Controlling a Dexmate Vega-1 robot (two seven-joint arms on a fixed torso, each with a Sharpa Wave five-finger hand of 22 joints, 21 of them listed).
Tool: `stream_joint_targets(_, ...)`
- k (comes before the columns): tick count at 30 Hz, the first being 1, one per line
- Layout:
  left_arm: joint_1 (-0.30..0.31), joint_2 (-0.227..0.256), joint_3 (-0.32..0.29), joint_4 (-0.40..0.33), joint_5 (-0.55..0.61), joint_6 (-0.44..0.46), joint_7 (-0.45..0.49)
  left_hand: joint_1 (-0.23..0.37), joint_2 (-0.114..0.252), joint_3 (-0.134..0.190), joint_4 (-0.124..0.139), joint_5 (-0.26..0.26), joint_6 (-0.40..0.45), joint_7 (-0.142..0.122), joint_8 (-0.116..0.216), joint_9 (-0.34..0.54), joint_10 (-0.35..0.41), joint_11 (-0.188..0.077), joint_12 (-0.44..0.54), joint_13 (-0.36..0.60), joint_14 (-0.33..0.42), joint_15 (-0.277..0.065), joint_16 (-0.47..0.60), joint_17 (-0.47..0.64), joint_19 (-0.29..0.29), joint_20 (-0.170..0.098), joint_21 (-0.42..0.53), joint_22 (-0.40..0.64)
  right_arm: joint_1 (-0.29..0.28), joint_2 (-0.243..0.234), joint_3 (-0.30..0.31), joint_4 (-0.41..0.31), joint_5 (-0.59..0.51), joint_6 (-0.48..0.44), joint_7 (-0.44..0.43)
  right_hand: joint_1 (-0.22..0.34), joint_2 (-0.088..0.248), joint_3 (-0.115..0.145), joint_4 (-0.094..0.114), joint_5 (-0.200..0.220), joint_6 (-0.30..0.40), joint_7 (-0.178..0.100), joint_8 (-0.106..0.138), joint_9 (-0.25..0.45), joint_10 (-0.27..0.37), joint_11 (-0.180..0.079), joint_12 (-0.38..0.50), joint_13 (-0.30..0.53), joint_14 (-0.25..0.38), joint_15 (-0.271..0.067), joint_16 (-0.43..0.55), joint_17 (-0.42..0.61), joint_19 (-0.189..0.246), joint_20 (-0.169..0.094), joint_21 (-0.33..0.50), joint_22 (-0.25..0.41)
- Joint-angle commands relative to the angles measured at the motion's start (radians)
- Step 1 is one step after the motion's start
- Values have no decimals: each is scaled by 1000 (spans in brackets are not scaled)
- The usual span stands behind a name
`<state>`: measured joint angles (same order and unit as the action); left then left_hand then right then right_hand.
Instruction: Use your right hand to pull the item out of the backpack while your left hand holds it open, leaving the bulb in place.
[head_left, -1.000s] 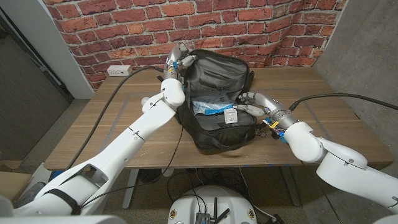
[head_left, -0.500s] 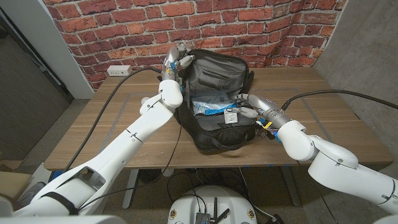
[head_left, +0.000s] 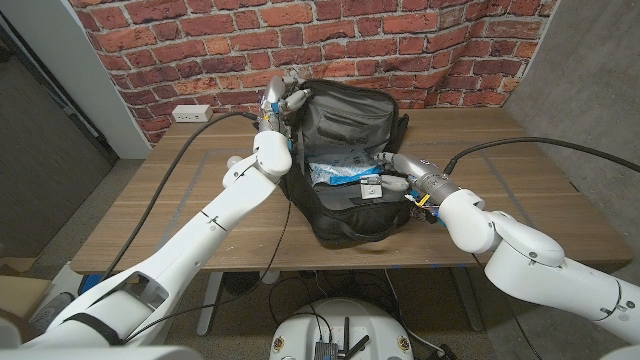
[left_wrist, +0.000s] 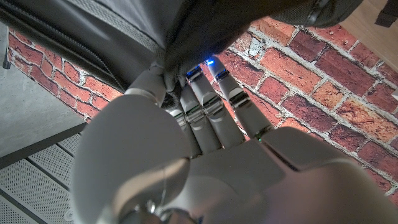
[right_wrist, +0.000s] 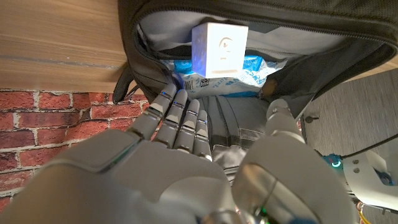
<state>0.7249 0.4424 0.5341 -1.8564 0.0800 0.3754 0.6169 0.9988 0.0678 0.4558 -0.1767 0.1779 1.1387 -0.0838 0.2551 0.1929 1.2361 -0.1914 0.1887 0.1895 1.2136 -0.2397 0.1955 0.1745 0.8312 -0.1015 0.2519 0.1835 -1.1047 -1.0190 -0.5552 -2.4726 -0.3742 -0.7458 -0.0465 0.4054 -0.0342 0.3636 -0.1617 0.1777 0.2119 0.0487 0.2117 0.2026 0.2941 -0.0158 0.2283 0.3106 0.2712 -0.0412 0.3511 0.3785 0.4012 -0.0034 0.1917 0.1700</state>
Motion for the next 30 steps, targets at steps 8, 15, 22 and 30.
stream_joint_targets(8, 10, -2, -5, -2, -1, -29, 6, 0, 7, 11, 5, 6, 9, 4, 2, 4, 17, -11, 6, 0, 5, 0, -6, 4, 10, -102, -4, 4, 133, -9, -122, -1, -52, -71, 127, 19, -3, -3, 1, -2, -39, 8, -14, 2, -33, 9, -14, 6, -40, 4, -18, 2, -18, 2, -5, 2)
stream_joint_targets(15, 14, -3, -8, -5, 1, -29, 12, 0, 7, 11, 5, 6, 9, 4, 1, 4, 15, -10, 5, 0, 4, 0, -6, 4, 10, -102, -4, 4, 158, -3, -147, 8, -76, -83, 154, 23, -4, -2, 0, -1, -43, 6, -14, 1, -34, 4, -14, 5, -37, 1, -19, 2, -11, -6, -2, 2)
stream_joint_targets(22, 12, -6, -8, -1, 2, -30, 13, 0, 7, 11, 5, 6, 8, 3, 0, 5, 17, -10, 6, 0, 5, 0, -6, 4, 10, -102, -5, 4, 185, 7, -166, 17, -92, -107, 189, 32, -3, 0, -2, 0, -59, 4, -18, 0, -40, 1, -16, 4, -39, 1, -21, 1, -9, -9, 0, 2)
stream_joint_targets(30, 10, -9, -6, 5, 0, -35, 11, 0, 7, 12, 5, 6, 9, 4, -1, 5, 17, -10, 6, 0, 5, 0, -6, 4, 11, -102, -5, 4, 215, 6, -186, 22, -100, -128, 235, 40, -3, 1, -3, -1, -75, 2, -20, 0, -60, -1, -24, 1, -51, 4, -28, -1, -14, -10, -1, 2)
